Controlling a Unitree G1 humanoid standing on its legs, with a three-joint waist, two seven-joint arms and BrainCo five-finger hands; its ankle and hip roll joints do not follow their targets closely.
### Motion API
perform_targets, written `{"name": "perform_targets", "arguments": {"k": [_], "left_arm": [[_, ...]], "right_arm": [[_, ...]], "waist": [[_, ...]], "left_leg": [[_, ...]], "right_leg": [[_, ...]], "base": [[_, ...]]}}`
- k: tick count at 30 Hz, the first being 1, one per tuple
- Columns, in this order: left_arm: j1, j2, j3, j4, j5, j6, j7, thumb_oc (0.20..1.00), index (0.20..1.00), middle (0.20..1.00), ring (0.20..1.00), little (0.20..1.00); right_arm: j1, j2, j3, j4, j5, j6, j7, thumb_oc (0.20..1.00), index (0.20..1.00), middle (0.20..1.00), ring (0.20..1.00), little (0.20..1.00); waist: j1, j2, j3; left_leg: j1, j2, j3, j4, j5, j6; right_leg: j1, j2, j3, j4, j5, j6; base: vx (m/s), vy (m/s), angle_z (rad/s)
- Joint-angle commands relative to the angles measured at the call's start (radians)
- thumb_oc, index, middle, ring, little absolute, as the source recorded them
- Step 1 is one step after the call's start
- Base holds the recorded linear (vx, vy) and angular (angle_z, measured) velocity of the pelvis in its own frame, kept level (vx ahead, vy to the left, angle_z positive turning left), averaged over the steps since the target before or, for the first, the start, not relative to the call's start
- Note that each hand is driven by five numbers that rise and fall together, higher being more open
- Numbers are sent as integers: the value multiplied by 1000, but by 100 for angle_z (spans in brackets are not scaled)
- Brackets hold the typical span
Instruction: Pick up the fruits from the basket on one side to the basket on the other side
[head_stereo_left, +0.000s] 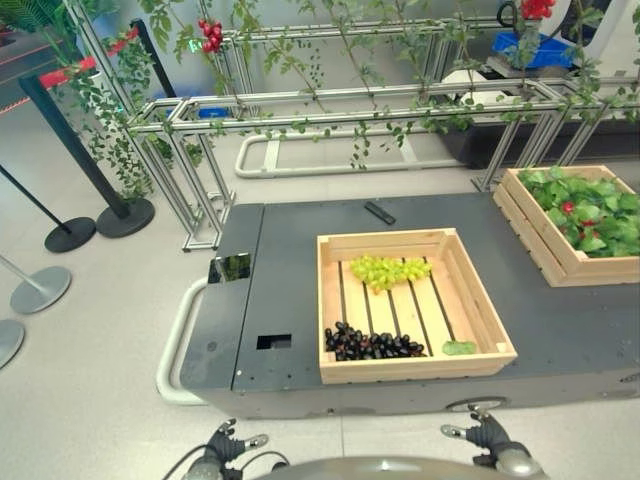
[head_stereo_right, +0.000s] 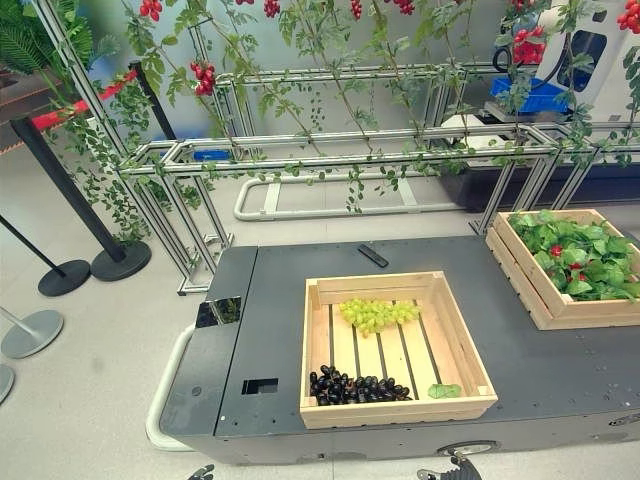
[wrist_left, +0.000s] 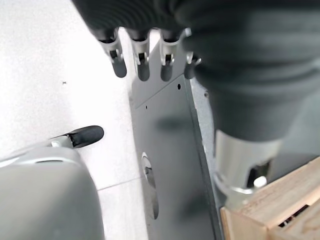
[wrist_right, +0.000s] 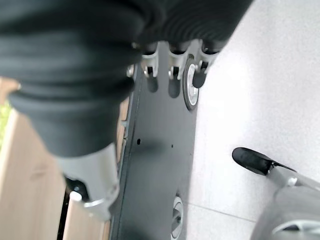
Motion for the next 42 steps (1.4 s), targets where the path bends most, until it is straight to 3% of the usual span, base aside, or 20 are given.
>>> {"name": "perform_targets", "arguments": {"k": [1,5,26,35,40,42], "left_arm": [[-84,13,5,34,15,-24,8,1000,1000,1000,1000,1000],[-80,13,20,18,-38,-28,-4,1000,1000,1000,1000,1000],[-89,19,6,26,-7,-24,16,1000,1000,1000,1000,1000],[-86,16,3,34,-4,-21,15,1000,1000,1000,1000,1000],[-94,29,10,21,-21,-22,23,1000,1000,1000,1000,1000],[-99,37,11,12,-31,-25,27,1000,1000,1000,1000,1000]], "right_arm": [[-83,26,-4,49,2,-10,-5,1000,1000,1000,1000,1000],[-80,24,-6,44,8,-11,-2,1000,1000,1000,1000,1000],[-77,15,2,37,9,-10,-3,1000,1000,1000,1000,1000],[-71,4,-2,38,13,-15,-3,1000,1000,1000,1000,1000],[-79,-12,13,-9,23,-25,3,1000,1000,1000,1000,1000],[-79,-17,18,-21,31,-29,6,1000,1000,1000,1000,1000]], "waist": [[13,-75,33],[14,-75,36],[13,-79,51],[11,-77,62],[14,-97,116],[29,-105,152]], "left_leg": [[24,-86,-21,6,-65,46],[26,-84,-23,9,-66,46],[19,-56,-26,40,-68,33],[4,-24,-31,69,-57,13],[-86,-17,-41,316,-103,5],[-158,-6,-77,473,-52,-10]], "right_leg": [[7,12,17,13,-35,16],[8,13,16,14,-38,15],[-8,39,31,46,-65,-7],[-7,62,24,57,-86,-25],[-15,68,49,112,-116,-57],[2,77,54,120,-123,-76]], "base": [[0,0,0],[0,0,0],[-5,-19,0],[-15,-63,-2],[-45,-107,2],[-39,-150,-4]]}}
